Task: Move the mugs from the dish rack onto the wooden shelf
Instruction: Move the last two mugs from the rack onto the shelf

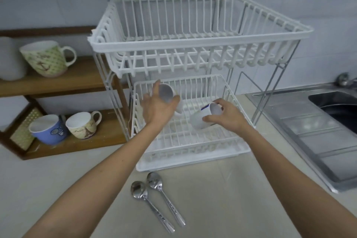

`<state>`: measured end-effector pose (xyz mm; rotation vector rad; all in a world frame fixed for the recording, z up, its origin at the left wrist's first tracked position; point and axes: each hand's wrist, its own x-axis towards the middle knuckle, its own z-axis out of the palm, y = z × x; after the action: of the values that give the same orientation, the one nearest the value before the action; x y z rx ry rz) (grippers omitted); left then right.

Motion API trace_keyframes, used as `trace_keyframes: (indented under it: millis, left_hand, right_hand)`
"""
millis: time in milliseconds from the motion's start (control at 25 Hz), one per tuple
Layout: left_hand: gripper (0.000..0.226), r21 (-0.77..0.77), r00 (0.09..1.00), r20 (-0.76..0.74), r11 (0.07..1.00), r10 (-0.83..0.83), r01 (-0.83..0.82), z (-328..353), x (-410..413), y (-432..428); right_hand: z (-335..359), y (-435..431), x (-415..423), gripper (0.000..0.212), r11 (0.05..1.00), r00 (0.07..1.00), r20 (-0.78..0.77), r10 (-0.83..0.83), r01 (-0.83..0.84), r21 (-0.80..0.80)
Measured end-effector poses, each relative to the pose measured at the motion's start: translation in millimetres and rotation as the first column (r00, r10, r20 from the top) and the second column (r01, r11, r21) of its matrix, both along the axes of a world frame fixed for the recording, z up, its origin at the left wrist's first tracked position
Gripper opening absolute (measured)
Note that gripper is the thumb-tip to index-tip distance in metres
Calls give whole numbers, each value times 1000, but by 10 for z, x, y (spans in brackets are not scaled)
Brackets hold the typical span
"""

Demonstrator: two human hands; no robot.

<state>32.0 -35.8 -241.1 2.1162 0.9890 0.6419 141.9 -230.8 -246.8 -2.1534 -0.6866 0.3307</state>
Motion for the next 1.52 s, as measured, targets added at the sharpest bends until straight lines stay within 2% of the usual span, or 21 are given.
trace_keyframes:
  millis: [80,240,440,680,880,1040,1240,1520]
  left_hand:
    - [82,48,998,-16,997,-60,61,164,-170,-113]
    - [78,108,978,-75,974,-194,201,414,-658,-266]
    - [80,175,905,-239,902,-351,396,591,-1579,-65]
    - [73,187,840,-415,870,-350,455,645,-2463,714]
    - [78,184,849,-445,898,-286,399,532,-2721,1262]
    - [76,169,876,-418,926,-242,337,520,-2731,1645]
    - [77,163,885,-404,934,-231,318,484,-2575,1943]
    - [78,170,839,-479,910,-259,378,378,-2231,2250]
  right_hand:
    - [306,-68,-66,53,993,1000,-6,-4,3,-115]
    - [883,-182,-437,50,971,997,-81,5,-25,-240]
    - [1366,-81,-1320,40,968,999,47,-5,17,-249]
    - [1718,431,-2412,39,971,984,103,142,-118,-209]
    - [1850,1125,-2872,55,960,940,242,242,-195,-200]
    - [1980,1826,-2880,68,941,867,417,274,-152,-303]
    - [2146,2701,-2470,51,917,846,471,251,-51,-396]
    - [2045,3518,-1788,42,882,859,491,147,111,-459]
